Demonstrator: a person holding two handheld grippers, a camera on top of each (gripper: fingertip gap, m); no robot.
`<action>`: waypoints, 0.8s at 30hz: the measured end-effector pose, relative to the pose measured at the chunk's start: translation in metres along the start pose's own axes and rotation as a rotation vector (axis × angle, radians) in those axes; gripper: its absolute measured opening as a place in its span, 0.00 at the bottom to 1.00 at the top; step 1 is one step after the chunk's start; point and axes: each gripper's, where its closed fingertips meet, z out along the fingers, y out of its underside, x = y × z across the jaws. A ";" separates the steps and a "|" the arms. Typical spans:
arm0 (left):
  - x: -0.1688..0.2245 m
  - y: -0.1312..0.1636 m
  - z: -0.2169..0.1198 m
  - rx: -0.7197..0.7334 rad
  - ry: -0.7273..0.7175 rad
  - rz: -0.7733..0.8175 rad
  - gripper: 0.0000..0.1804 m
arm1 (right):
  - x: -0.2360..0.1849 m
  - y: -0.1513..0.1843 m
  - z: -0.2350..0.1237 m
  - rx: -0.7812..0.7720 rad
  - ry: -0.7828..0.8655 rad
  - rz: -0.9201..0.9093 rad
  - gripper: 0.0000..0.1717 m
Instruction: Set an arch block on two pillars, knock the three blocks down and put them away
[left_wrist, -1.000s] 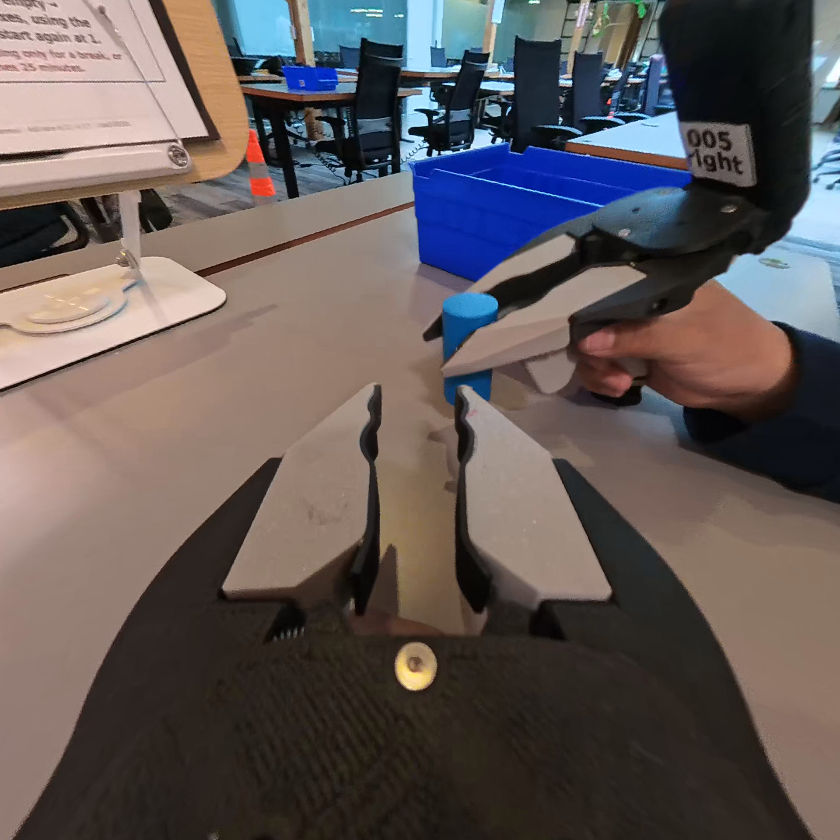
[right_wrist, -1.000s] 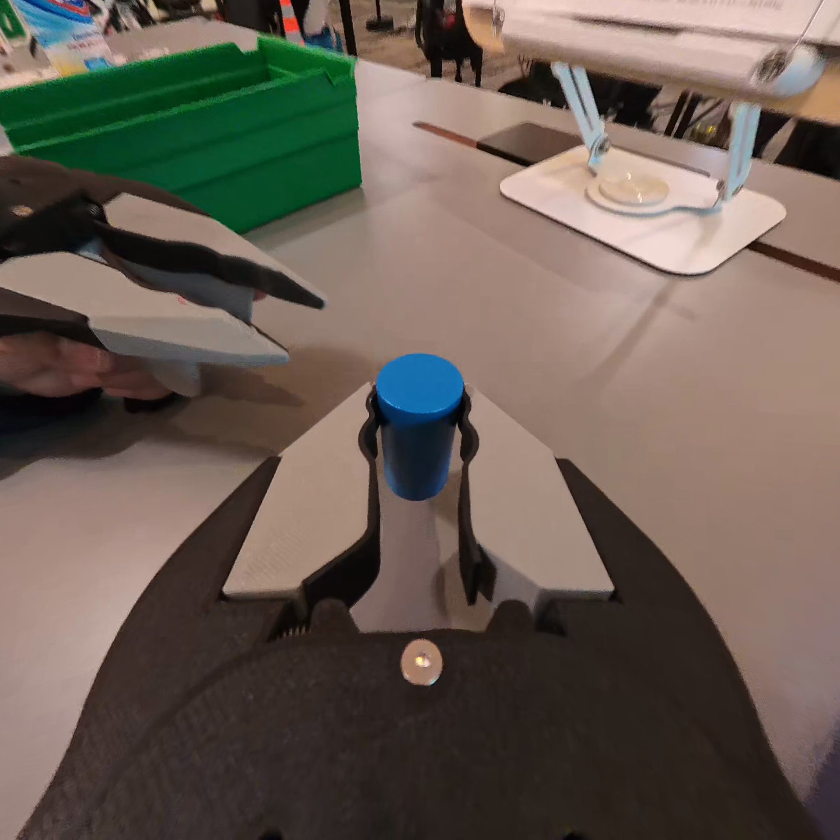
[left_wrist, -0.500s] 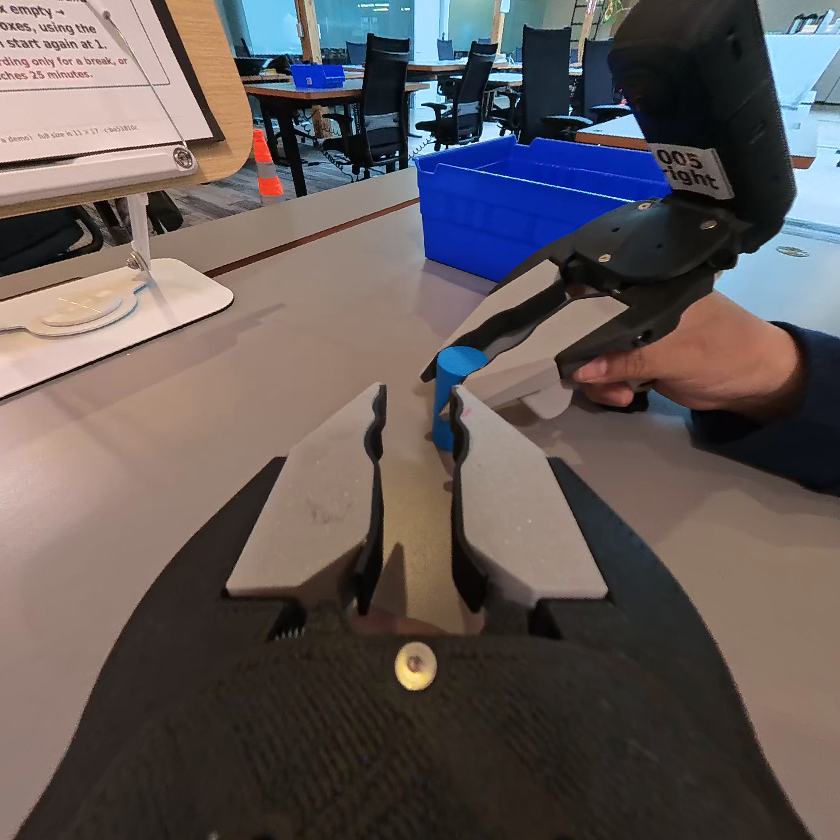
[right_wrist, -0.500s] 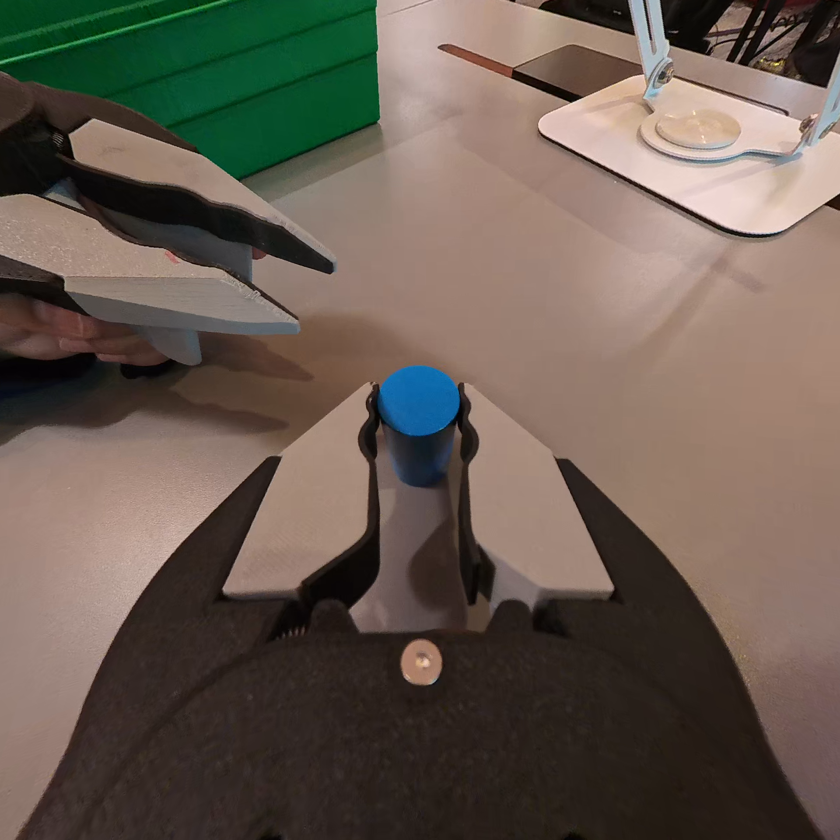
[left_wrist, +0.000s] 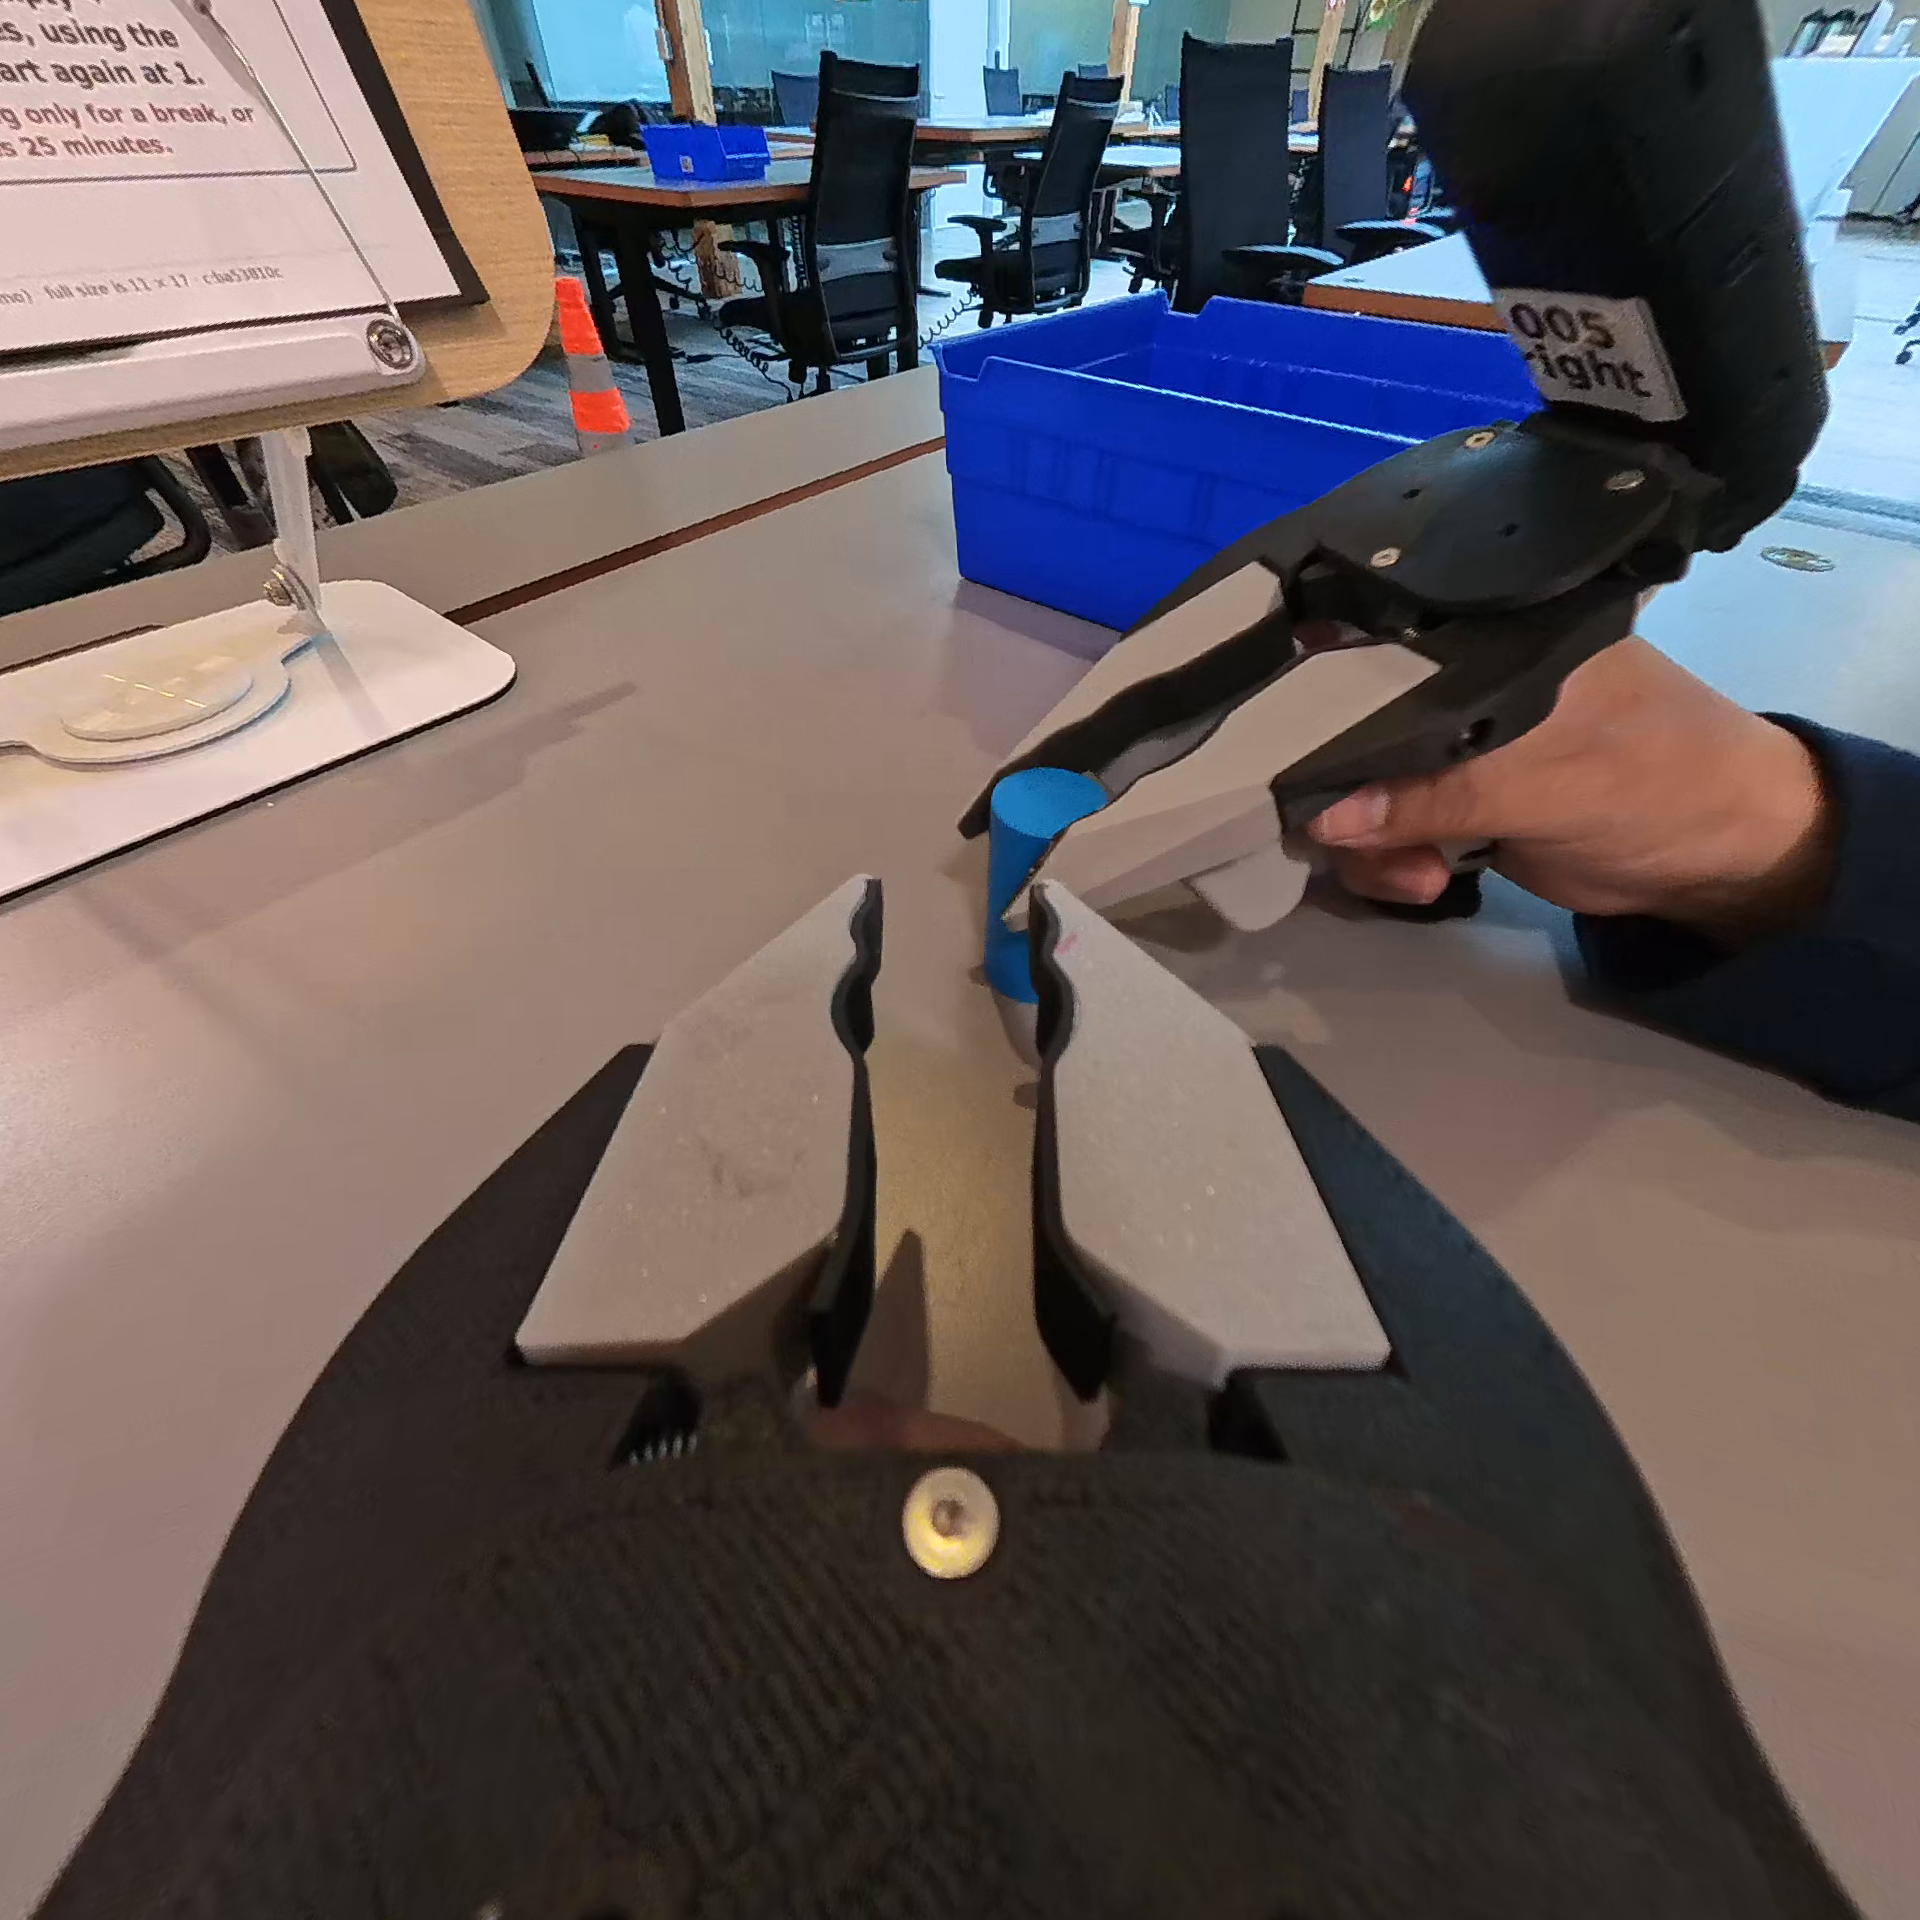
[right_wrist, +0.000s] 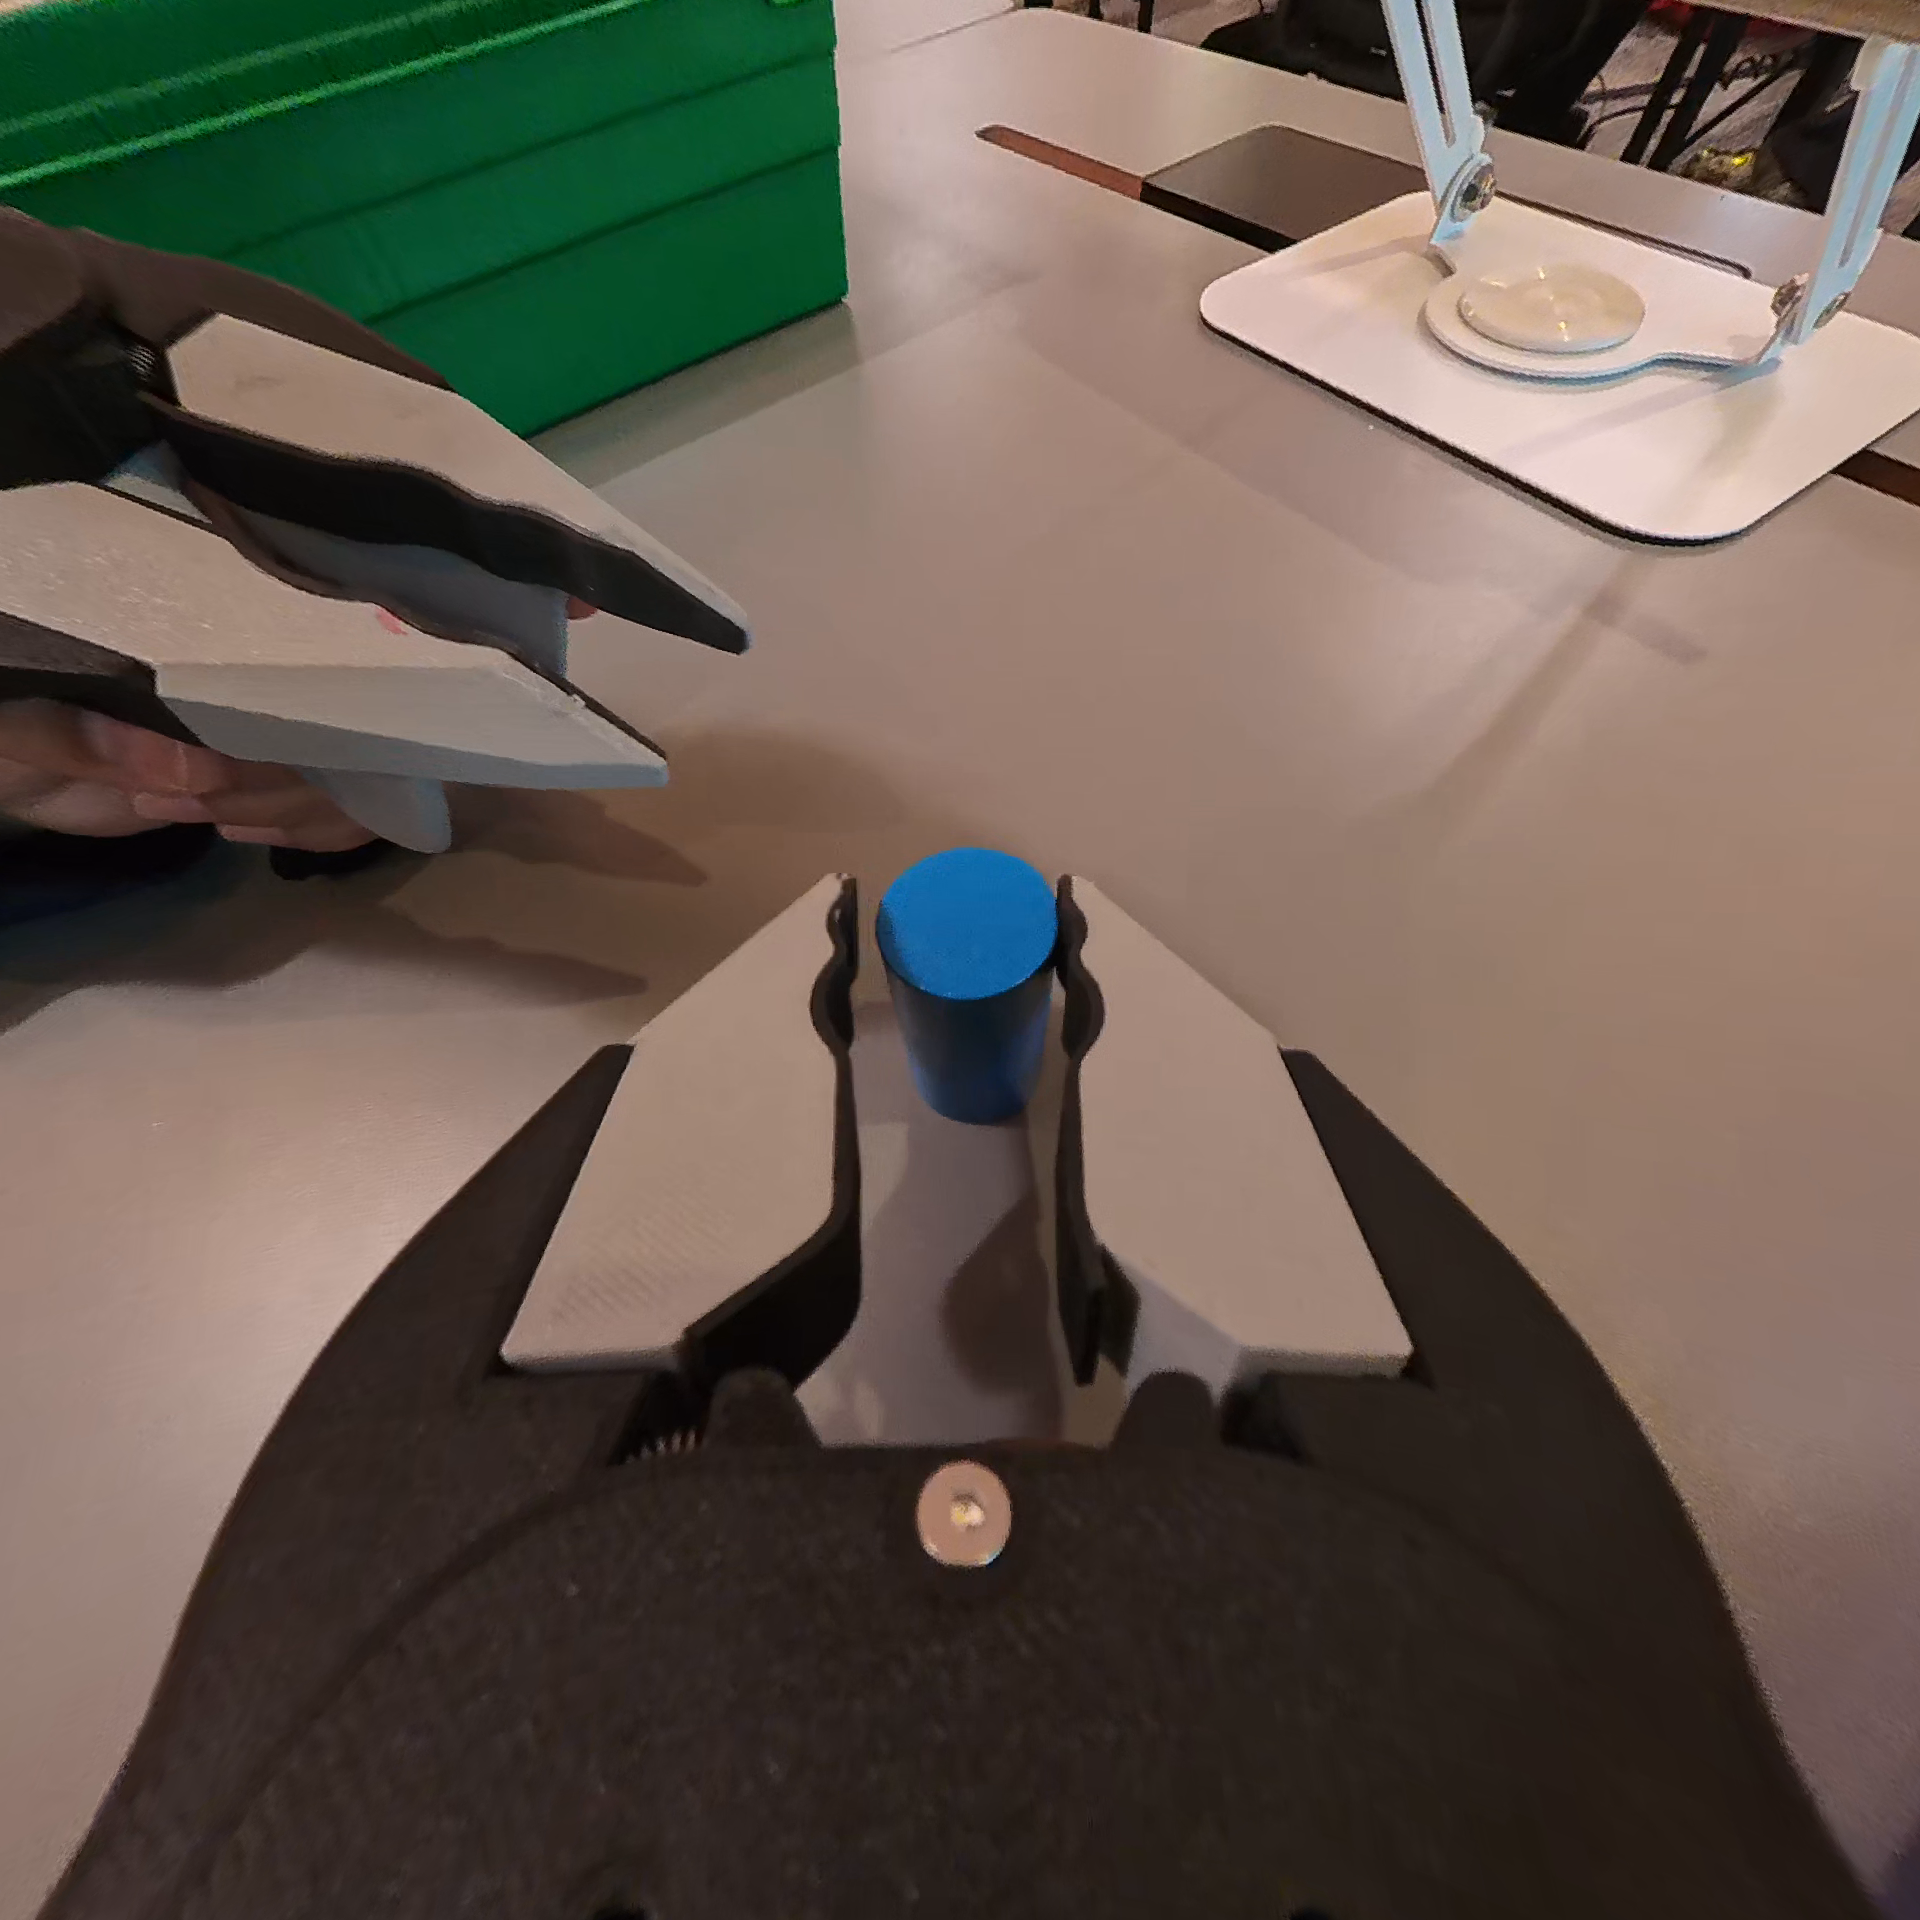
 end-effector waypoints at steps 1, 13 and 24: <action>0.000 0.000 0.000 -0.002 0.001 0.002 0.14 | 0.000 -0.001 0.000 0.005 -0.001 0.002 0.21; 0.030 -0.042 -0.082 -0.106 0.087 0.199 0.21 | 0.002 -0.014 -0.008 0.078 0.011 0.014 0.24; -0.153 0.029 -0.247 -0.709 -0.368 -0.040 0.27 | -0.002 -0.028 -0.017 0.144 0.011 0.010 0.23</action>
